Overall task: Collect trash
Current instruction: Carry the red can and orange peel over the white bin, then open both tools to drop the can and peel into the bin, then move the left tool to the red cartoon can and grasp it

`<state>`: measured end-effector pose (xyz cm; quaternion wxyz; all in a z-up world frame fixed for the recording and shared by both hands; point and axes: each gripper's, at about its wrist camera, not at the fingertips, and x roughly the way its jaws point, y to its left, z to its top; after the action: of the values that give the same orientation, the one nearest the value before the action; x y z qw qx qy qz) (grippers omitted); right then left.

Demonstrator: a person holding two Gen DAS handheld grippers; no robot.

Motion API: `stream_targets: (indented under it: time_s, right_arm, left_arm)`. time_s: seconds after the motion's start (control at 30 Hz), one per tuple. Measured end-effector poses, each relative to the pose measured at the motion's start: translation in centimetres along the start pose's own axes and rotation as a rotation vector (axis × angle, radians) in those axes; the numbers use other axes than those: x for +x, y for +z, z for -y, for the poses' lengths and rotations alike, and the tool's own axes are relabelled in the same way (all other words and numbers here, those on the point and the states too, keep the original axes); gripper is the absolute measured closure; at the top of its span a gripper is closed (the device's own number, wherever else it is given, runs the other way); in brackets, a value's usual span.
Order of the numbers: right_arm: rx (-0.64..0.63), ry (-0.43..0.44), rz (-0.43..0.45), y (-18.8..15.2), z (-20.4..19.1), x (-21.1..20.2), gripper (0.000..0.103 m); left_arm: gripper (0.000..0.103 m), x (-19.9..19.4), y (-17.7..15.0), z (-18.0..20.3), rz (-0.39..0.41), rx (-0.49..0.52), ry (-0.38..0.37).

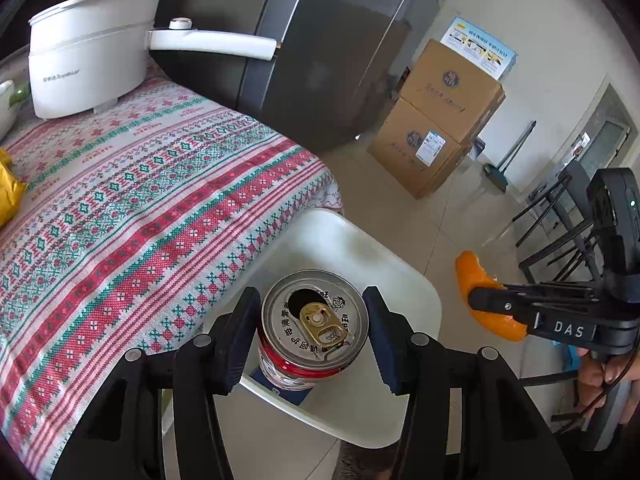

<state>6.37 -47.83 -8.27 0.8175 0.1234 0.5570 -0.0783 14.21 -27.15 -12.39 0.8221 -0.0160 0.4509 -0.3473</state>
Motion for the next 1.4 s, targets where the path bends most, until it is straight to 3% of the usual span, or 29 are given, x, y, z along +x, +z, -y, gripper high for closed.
stream_targets:
  time_s: [0.23,0.37,0.57,0.83,0.87,0.97,1.4]
  right_arm:
    - [-0.002,-0.007,-0.013,0.1,0.0,0.5,0.089]
    - [-0.005,-0.014,-0.016,0.1,-0.2,0.6,0.089]
    - [-0.017,-0.023,-0.02,0.3,-0.8,0.8,0.089]
    - [-0.036,-0.038,-0.018,0.8,-2.1,1.2,0.085]
    - [-0.031,-0.043,-0.017,0.9,-2.1,1.2,0.082]
    - [-0.012,-0.059,-0.024,1.1,-2.3,1.4,0.039]
    - [-0.052,-0.056,0.017,1.7,-5.1,0.7,0.031]
  left_arm:
    - [0.044,1.5,-0.5,-0.3,-0.036,0.049,0.087]
    - [0.013,0.9,-0.4,-1.2,-0.066,0.035,0.176]
    - [0.003,-1.0,-0.4,-2.6,-0.076,0.044,0.228]
    - [0.0,-4.1,-1.0,-4.8,-0.078,0.032,0.275]
    - [0.0,-4.5,-1.1,-5.1,-0.078,0.025,0.279]
    - [0.0,-5.8,-1.3,-6.1,-0.073,0.006,0.288]
    - [0.0,-11.1,-2.5,-9.9,-0.04,-0.039,0.347]
